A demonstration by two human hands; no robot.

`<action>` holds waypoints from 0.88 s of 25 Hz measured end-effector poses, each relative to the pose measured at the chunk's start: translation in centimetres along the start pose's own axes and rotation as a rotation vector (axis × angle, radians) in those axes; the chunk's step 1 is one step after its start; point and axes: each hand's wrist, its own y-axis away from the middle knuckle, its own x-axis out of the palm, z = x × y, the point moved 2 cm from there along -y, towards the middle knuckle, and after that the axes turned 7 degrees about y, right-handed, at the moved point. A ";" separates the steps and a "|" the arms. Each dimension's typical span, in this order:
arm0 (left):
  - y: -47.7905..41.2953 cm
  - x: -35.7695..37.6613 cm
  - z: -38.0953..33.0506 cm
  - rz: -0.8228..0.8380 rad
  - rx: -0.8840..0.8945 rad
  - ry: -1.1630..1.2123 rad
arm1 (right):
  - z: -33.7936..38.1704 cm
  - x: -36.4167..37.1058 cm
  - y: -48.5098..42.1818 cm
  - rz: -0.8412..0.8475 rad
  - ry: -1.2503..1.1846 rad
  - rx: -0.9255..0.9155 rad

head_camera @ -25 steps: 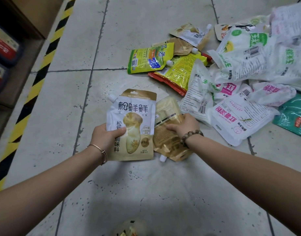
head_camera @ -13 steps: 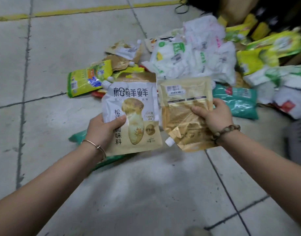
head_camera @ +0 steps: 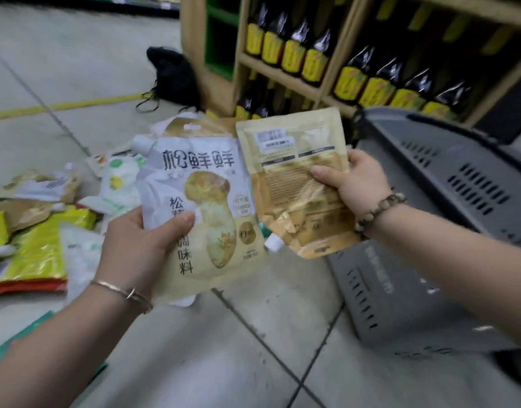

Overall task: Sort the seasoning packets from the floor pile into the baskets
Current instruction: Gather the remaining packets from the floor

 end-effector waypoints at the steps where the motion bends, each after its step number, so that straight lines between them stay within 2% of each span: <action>1: 0.4 1.3 -0.6 0.019 0.009 0.005 | 0.2 -1.6 -0.3 -0.007 0.005 0.002; 4: 1.3 5.6 -2.6 0.069 0.047 0.040 | 1.5 -7.2 -1.9 -0.035 -0.019 -0.026; 7: 2.4 11.8 -4.4 0.175 0.074 0.075 | 1.7 -14.3 -3.4 -0.137 -0.068 -0.085; 11: 4.2 21.7 -5.8 0.375 0.097 0.065 | -0.9 -24.5 -5.4 -0.224 -0.108 -0.091; 14: 5.2 29.1 -6.0 0.475 0.152 -0.037 | -3.9 -31.2 -6.5 -0.277 -0.091 -0.055; 16: 5.5 33.4 -5.4 0.531 0.168 -0.132 | -6.6 -34.3 -6.8 -0.301 -0.029 -0.002; 19: 6.1 38.3 -2.9 0.592 0.036 -0.276 | -11.4 -36.6 -6.8 -0.262 0.107 0.138; 22: 6.9 40.8 0.8 0.613 -0.110 -0.475 | -15.5 -36.2 -7.1 -0.155 0.455 0.280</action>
